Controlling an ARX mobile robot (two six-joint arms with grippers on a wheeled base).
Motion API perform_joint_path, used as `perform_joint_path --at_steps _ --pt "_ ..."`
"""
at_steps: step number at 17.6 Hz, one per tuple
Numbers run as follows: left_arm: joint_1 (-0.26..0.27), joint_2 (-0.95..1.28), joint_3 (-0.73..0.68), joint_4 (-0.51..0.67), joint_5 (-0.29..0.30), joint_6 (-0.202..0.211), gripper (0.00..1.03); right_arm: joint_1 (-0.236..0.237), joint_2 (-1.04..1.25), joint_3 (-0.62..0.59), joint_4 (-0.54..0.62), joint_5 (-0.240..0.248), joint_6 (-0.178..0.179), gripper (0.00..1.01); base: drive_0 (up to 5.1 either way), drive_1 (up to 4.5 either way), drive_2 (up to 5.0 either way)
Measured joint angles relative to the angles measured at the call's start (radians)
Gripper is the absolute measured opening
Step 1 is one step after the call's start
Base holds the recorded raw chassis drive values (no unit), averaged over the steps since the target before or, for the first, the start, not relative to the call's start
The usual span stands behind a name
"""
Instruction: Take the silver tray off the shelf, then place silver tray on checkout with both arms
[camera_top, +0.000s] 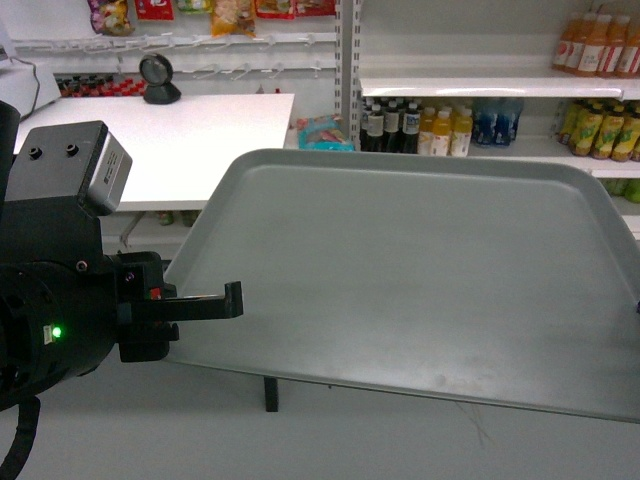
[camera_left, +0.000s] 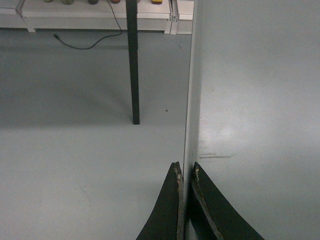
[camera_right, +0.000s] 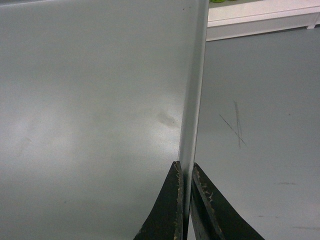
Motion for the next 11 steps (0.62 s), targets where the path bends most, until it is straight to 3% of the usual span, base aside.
perform_joint_path --at_steps 11 --pt "0.0 0.0 0.0 0.0 -0.001 0.0 0.03 0.0 0.0 0.0 0.002 0.0 0.0 0.03 -5.0 2.45 2.5"
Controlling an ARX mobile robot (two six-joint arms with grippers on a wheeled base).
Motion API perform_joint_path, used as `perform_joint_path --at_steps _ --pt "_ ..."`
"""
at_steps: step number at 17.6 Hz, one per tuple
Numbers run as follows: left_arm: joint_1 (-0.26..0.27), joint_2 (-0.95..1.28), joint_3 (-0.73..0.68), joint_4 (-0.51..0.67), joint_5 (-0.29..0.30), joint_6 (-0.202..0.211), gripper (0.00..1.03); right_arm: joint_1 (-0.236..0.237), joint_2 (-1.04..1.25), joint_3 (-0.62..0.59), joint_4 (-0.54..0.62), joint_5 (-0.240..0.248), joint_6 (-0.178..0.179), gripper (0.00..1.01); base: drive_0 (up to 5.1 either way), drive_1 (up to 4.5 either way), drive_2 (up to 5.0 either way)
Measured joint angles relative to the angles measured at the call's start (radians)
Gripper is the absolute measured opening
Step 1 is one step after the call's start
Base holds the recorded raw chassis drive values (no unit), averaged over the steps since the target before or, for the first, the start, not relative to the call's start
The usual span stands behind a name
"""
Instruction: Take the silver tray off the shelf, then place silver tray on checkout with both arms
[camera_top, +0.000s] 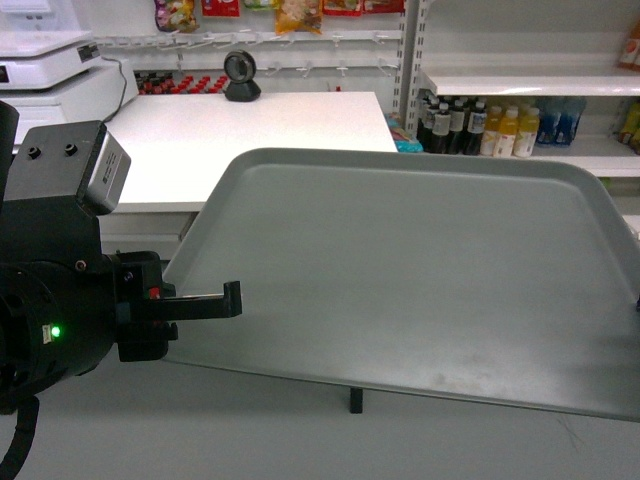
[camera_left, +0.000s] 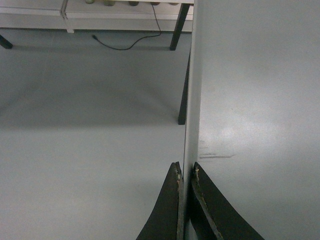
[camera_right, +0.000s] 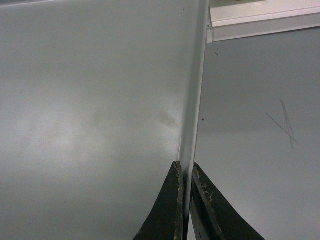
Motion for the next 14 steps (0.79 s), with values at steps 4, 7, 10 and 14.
perform_joint_path --at_steps 4,7,10,14 --pt "0.0 0.0 0.0 -0.003 0.0 0.0 0.03 0.0 0.0 0.0 -0.003 0.0 0.0 0.03 -5.0 2.44 2.4" --pt "0.0 0.0 0.0 -0.001 0.0 0.0 0.03 0.0 0.0 0.0 -0.002 0.0 0.0 0.03 -5.0 2.44 2.4" --pt "0.0 0.0 0.0 0.0 0.0 0.0 0.03 0.0 0.0 0.0 -0.001 0.0 0.0 0.03 -5.0 2.44 2.4" --pt "0.0 0.0 0.0 0.0 0.0 0.0 0.03 0.0 0.0 0.0 0.0 0.0 0.0 0.03 -5.0 2.44 2.4"
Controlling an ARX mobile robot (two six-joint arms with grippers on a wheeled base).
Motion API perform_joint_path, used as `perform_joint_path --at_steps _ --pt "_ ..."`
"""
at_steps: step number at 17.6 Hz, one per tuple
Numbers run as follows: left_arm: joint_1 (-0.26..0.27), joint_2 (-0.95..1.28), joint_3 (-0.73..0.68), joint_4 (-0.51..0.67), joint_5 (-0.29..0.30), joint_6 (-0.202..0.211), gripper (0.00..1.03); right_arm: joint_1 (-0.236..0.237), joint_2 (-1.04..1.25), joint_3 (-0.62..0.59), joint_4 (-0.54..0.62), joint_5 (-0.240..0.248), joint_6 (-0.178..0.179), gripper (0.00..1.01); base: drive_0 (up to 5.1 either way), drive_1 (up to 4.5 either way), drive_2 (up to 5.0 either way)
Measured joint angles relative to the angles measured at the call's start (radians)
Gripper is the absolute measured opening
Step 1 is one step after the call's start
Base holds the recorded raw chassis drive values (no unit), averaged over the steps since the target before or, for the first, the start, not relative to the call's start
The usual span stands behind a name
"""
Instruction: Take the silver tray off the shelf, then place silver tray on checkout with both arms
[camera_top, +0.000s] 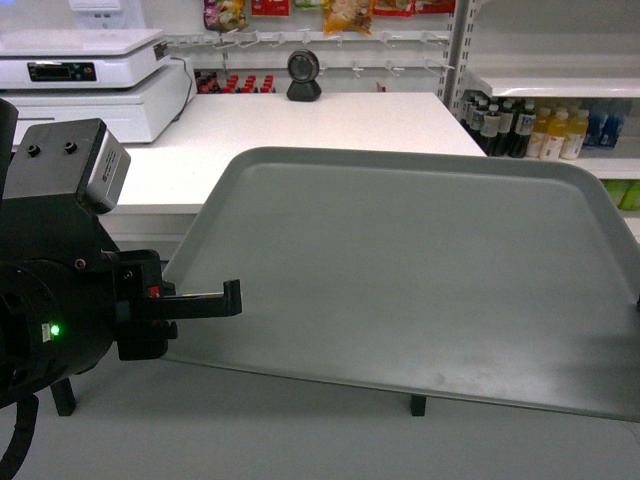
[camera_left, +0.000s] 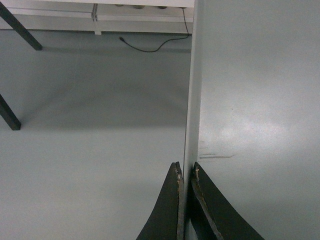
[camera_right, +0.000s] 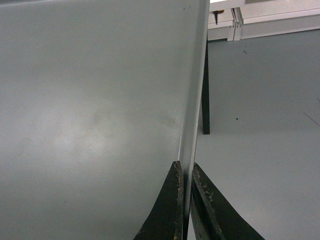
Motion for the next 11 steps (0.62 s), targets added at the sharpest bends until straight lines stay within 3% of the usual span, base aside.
perform_joint_path --at_steps 4,11 --pt "0.004 0.0 0.0 -0.002 0.002 0.0 0.03 0.005 0.0 0.0 -0.002 0.001 0.006 0.03 -5.0 2.44 2.4" --pt "0.003 -0.002 0.0 -0.002 0.0 0.0 0.03 0.004 0.0 0.0 -0.002 0.0 0.006 0.03 0.1 4.48 -4.2"
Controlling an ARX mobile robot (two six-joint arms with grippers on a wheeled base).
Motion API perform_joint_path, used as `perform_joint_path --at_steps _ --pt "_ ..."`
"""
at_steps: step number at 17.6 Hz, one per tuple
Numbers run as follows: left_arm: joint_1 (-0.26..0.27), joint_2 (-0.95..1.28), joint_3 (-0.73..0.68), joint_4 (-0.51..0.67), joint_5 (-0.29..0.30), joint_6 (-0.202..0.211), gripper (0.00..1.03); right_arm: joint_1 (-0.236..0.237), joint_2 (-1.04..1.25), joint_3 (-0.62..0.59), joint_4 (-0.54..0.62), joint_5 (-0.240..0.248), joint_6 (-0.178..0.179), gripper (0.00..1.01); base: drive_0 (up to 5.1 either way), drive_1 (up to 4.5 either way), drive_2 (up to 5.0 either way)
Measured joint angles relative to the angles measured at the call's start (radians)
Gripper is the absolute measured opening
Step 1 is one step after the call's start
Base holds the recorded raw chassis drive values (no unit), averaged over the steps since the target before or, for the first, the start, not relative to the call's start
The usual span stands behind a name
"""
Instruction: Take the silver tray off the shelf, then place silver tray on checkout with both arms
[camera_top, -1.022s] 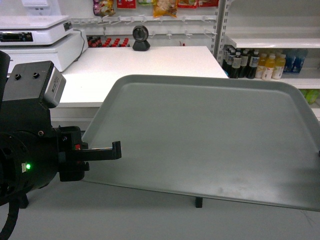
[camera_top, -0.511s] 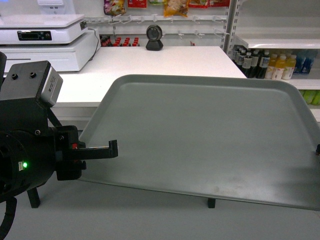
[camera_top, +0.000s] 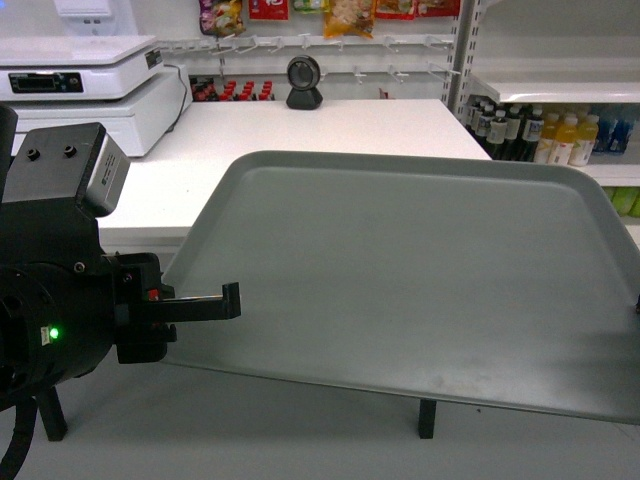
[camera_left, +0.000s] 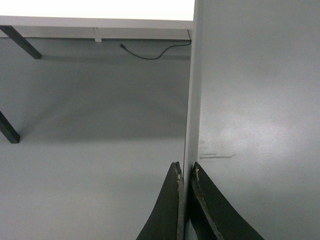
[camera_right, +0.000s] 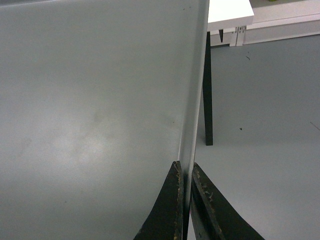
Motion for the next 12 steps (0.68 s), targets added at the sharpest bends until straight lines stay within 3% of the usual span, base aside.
perform_joint_path --at_steps 12 --pt "-0.001 0.0 -0.001 0.004 0.0 0.0 0.03 0.0 0.0 0.001 0.001 0.0 0.0 0.03 0.2 4.5 -4.2"
